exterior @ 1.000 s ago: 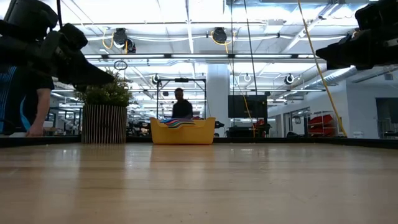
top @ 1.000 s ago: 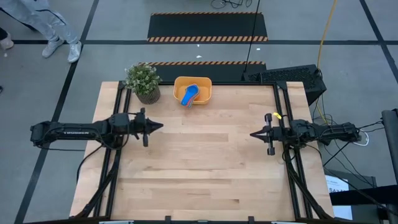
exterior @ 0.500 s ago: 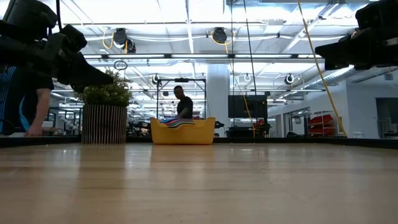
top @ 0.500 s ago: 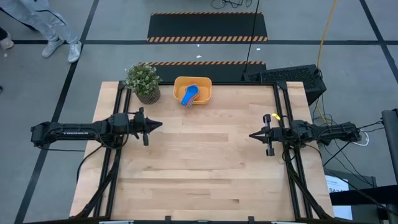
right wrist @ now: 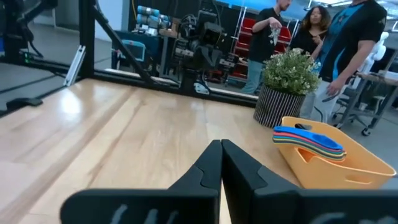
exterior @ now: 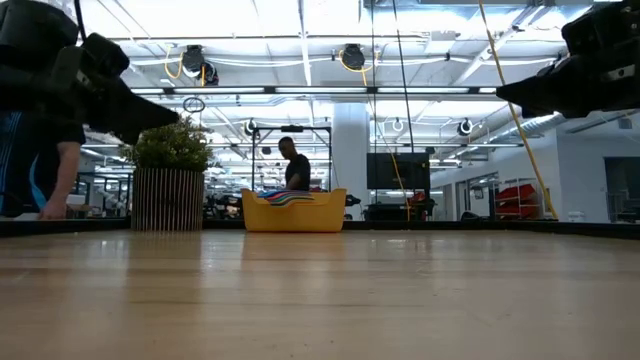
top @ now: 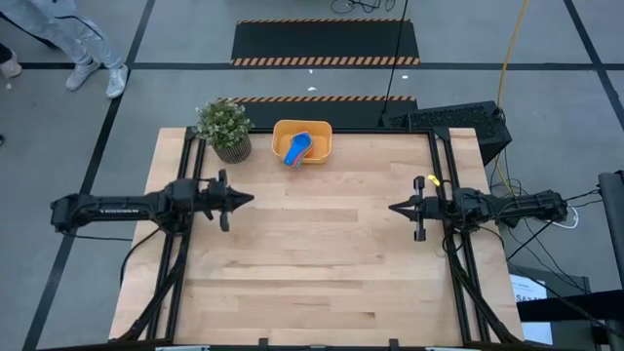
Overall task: Nest measuring cups in basket
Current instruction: Return to Home Position
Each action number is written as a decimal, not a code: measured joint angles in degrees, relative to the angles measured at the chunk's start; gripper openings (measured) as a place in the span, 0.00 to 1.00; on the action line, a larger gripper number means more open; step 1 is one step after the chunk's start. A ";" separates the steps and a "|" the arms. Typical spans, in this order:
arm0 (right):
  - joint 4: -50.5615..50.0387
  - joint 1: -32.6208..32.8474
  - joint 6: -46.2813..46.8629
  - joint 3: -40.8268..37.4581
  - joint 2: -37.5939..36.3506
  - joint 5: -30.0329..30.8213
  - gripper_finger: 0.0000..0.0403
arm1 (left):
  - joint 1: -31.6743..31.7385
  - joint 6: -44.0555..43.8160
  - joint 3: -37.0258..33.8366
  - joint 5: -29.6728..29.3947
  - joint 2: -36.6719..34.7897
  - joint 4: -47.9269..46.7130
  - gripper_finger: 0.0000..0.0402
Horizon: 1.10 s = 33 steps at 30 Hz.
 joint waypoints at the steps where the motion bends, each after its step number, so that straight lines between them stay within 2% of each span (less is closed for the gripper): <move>1: 0.07 0.00 0.44 -0.02 0.00 0.00 0.00 | 0.00 -0.36 -0.74 -0.01 -0.82 0.04 0.00; 17: 0.36 0.02 0.91 -0.02 0.00 -0.09 0.00 | -0.68 6.83 -0.69 -0.07 -12.32 -2.70 0.00; 24: 0.40 0.02 0.91 -0.02 0.00 -0.13 0.00 | -4.18 8.69 -0.69 -0.31 -17.27 -7.71 0.00; 28: 0.41 0.02 0.91 -0.02 0.00 -0.15 0.00 | -6.77 11.43 -0.67 -2.76 -21.35 -9.66 0.00; 33: 0.49 0.02 0.91 -0.02 0.00 -0.13 0.00 | -8.96 11.90 -0.56 -4.35 -21.29 -13.27 0.00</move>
